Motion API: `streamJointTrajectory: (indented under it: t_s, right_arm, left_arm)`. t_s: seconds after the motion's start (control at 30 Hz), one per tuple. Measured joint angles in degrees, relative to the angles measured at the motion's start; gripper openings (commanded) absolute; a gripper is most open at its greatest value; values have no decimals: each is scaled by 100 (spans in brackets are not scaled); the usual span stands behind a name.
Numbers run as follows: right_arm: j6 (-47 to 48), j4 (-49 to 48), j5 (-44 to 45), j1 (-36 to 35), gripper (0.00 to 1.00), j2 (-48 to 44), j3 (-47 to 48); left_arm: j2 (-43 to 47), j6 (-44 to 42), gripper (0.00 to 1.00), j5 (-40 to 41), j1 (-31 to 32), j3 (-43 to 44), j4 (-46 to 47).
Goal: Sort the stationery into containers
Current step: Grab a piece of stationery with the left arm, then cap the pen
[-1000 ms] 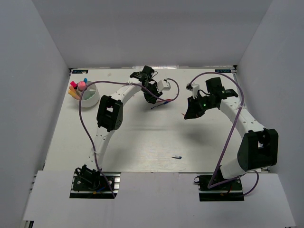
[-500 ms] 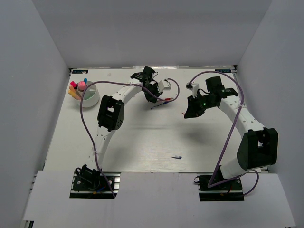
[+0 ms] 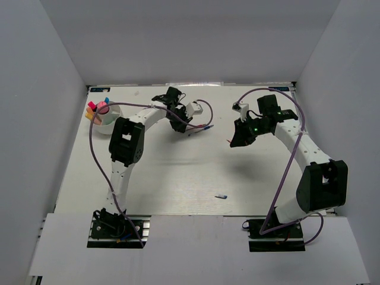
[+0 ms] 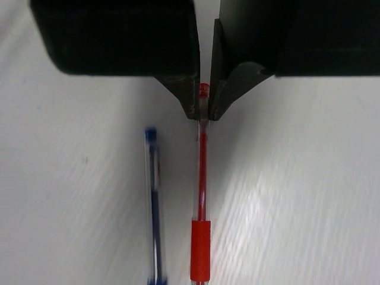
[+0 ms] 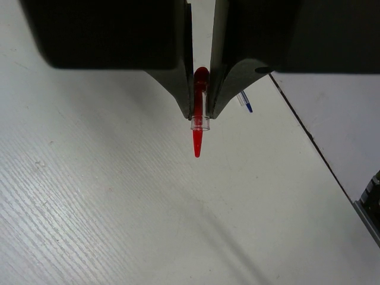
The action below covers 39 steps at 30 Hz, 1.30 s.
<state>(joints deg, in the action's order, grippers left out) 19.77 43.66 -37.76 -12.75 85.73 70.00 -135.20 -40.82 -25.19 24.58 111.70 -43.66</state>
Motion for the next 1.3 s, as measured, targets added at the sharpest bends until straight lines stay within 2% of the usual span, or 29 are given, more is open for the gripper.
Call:
streamJointTrajectory:
  t_s: [0.13, 0.37, 0.5, 0.6, 0.73, 0.87, 1.07, 1.3]
  right_arm:
    - [-4, -4, -20, 0, 0, -2, -2]
    - [0, -2, -37, 0, 0, -4, -2]
    - [35, 20, -37, 0, 0, -20, -2]
    - [63, 55, -39, 0, 0, -22, -2]
    - [146, 131, -35, 0, 0, -22, -2]
    - [192, 149, -31, 0, 0, -22, -2]
    - [262, 212, -13, -2, 0, -24, -2]
    - [328, 299, -13, -13, 0, -24, -2]
  left_arm:
    - [769, 330, 0, 168, -306, -1147, 208]
    - [2352, 782, 0, 190, -717, -2564, 813]
    - [3574, 433, 0, -66, -728, -3224, 813]
    - [4212, -129, 0, -313, -619, -3462, 365]
    - [4424, -761, 0, -531, -501, -3661, -258]
    - [4424, -1248, 0, -411, -498, -4347, -570]
    - [4391, -1679, 0, -70, -501, -4927, -651]
    - [4356, -2140, 0, 431, -472, -5396, -310]
